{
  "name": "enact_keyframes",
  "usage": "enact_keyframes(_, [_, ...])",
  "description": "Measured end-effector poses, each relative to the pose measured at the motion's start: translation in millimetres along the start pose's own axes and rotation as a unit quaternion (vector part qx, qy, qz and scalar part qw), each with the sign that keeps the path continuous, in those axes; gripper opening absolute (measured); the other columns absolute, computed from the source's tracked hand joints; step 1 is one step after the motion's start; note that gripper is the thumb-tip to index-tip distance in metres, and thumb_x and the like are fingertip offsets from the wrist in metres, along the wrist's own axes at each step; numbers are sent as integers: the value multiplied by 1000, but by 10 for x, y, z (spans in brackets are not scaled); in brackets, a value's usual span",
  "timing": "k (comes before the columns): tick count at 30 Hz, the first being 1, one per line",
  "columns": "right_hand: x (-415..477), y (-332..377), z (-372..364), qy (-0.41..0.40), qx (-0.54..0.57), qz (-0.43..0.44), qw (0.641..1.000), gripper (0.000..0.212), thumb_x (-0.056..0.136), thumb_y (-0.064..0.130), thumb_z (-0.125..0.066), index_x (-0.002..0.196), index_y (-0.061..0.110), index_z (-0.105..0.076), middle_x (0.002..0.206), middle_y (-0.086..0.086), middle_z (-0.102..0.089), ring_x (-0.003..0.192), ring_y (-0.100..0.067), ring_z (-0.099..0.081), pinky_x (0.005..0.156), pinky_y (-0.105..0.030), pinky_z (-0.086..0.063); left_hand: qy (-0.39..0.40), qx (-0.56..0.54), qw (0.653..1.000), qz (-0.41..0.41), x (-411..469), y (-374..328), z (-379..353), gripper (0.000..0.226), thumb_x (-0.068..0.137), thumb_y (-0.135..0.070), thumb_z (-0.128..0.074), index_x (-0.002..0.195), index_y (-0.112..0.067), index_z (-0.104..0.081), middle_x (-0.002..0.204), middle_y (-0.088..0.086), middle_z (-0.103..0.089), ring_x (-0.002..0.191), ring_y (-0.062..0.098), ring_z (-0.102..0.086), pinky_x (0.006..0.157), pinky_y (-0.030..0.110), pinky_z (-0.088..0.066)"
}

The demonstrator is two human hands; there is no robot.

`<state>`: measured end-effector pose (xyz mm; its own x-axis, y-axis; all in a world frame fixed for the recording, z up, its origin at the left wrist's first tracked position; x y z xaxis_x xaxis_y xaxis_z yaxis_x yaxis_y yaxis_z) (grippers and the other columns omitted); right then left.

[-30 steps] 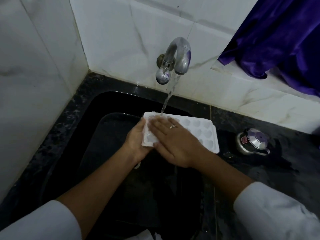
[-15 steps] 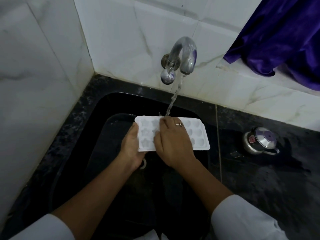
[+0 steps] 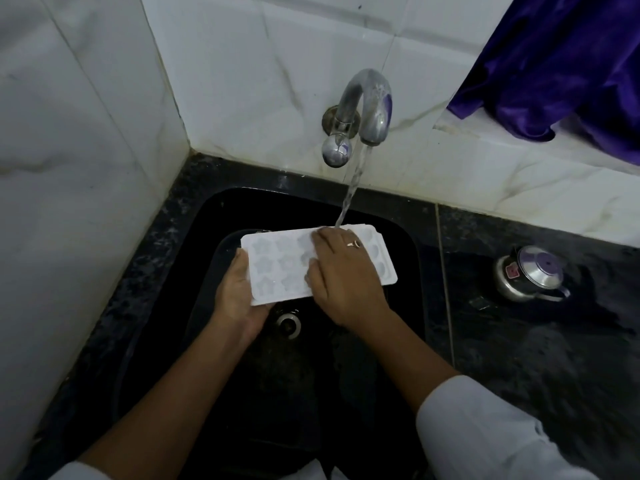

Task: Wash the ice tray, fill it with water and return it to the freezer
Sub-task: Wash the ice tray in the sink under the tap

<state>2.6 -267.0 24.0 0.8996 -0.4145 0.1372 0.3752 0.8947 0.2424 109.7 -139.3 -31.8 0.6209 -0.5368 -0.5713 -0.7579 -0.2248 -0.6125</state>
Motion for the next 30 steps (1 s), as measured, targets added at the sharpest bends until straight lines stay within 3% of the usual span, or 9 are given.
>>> enact_keyframes(5, [-12, -228, 27, 43, -76, 33, 996, 65, 106, 46, -32, 152, 2, -42, 150, -14, -48, 139, -31, -43, 125, -50, -22, -16, -50, 999, -4, 91, -83, 156, 65, 111, -51, -34, 100, -13, -86, 115, 15, -79, 100, 31, -78, 94, 51, -54])
enact_keyframes(10, [1, -441, 188, 72, -94, 21, 993, 95, 98, 78, -24, 162, 7, -27, 169, -12, -24, 157, -33, -18, 128, -51, -14, 5, -61, 998, -15, 136, -220, 223, 63, 111, -52, -32, 114, -13, -81, 120, 13, -78, 104, 29, -78, 80, 44, -65])
enact_keyframes(12, [-15, -545, 219, 117, -102, 43, 987, 99, 95, 81, -25, 163, 9, -25, 171, -11, -19, 158, -29, -16, 129, -48, -12, 7, -43, 999, -19, 151, -276, 266, 60, 110, -53, -32, 135, -12, -68, 132, 14, -73, 116, 30, -73, 90, 47, -60])
enact_keyframes(13, [-32, -561, 216, 130, -103, 52, 985, 97, 96, 80, -27, 162, 10, -27, 171, -11, -20, 158, -28, -18, 129, -47, -13, 10, -39, 999, -15, 161, -278, 287, 61, 110, -54, -33, 141, -12, -63, 136, 15, -70, 120, 32, -71, 95, 49, -57])
enact_keyframes(15, [-73, -548, 204, 112, -108, 60, 986, 88, 98, 73, -30, 158, 9, -38, 166, -13, -33, 154, -30, -30, 127, -48, -21, 1, -45, 999, -13, 175, -271, 314, 60, 110, -54, -33, 134, -13, -69, 134, 15, -72, 116, 32, -73, 96, 51, -57])
enact_keyframes(18, [-157, -526, 176, 30, -123, 82, 989, 63, 103, 54, -39, 140, 8, -61, 147, -14, -59, 136, -33, -55, 117, -47, -40, 0, -69, 997, -15, 180, -280, 325, 65, 111, -52, -32, 106, -15, -85, 123, 13, -77, 106, 30, -77, 93, 51, -62])
enact_keyframes(20, [-211, -522, 168, -28, -123, 113, 985, 40, 105, 37, -51, 123, 9, -73, 128, -11, -71, 118, -32, -66, 107, -44, -48, 0, -70, 997, -14, 180, -301, 331, 65, 111, -52, -32, 107, -15, -85, 129, 14, -75, 112, 32, -75, 97, 52, -59])
enact_keyframes(24, [-197, -484, 180, -47, -111, 113, 986, 20, 99, 22, -64, 85, 11, -73, 87, -8, -70, 84, -30, -62, 81, -44, -50, 4, -66, 998, -19, 201, -311, 301, 58, 111, -53, -31, 131, -14, -70, 132, 13, -73, 120, 31, -71, 99, 51, -58])
enact_keyframes(30, [-140, -112, 161, -20, -7, 57, 998, 9, 93, 14, -63, 90, 9, -71, 92, -9, -67, 88, -29, -59, 82, -40, -47, 15, -62, 998, -20, 227, -227, 84, 58, 110, -53, -33, 138, -12, -63, 132, 15, -73, 120, 32, -70, 97, 49, -55])
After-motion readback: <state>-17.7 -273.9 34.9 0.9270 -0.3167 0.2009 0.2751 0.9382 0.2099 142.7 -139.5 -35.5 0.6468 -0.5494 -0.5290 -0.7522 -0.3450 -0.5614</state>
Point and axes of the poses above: each hand's wrist, its own x-axis towards the middle knuckle, its own z-axis out of the back of the hand, y = z × x, the point moved 2 cm from there along x, towards the middle knuckle
